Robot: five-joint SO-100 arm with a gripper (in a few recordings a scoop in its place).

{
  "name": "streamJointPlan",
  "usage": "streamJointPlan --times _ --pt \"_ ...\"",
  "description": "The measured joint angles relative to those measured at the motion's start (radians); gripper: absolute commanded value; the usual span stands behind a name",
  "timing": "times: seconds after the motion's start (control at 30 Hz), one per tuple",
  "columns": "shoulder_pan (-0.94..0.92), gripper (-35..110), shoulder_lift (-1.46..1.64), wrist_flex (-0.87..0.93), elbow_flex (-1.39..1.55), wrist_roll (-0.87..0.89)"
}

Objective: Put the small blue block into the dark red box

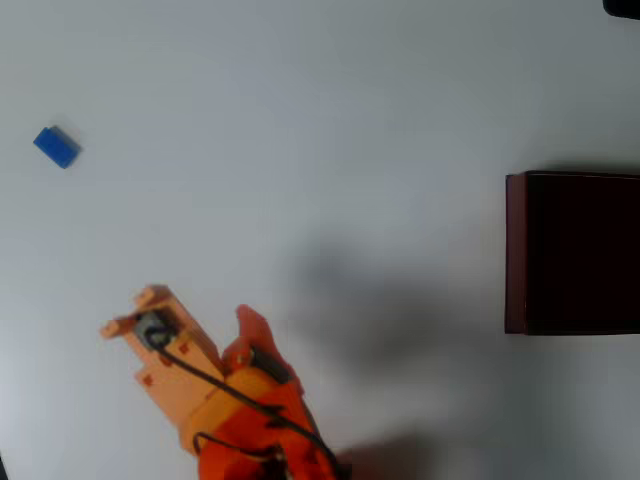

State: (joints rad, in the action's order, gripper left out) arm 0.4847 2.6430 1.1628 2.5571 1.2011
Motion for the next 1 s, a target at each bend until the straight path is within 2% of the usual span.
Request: streamJointPlan --times 0.37,0.6,1.0 --pt "0.133 20 -0.522 -0.189 -0.221 0.146" --pt "0.155 20 -0.767 -0.190 -0.431 0.170" --pt "0.156 21 -1.066 -0.046 -0.821 0.150"
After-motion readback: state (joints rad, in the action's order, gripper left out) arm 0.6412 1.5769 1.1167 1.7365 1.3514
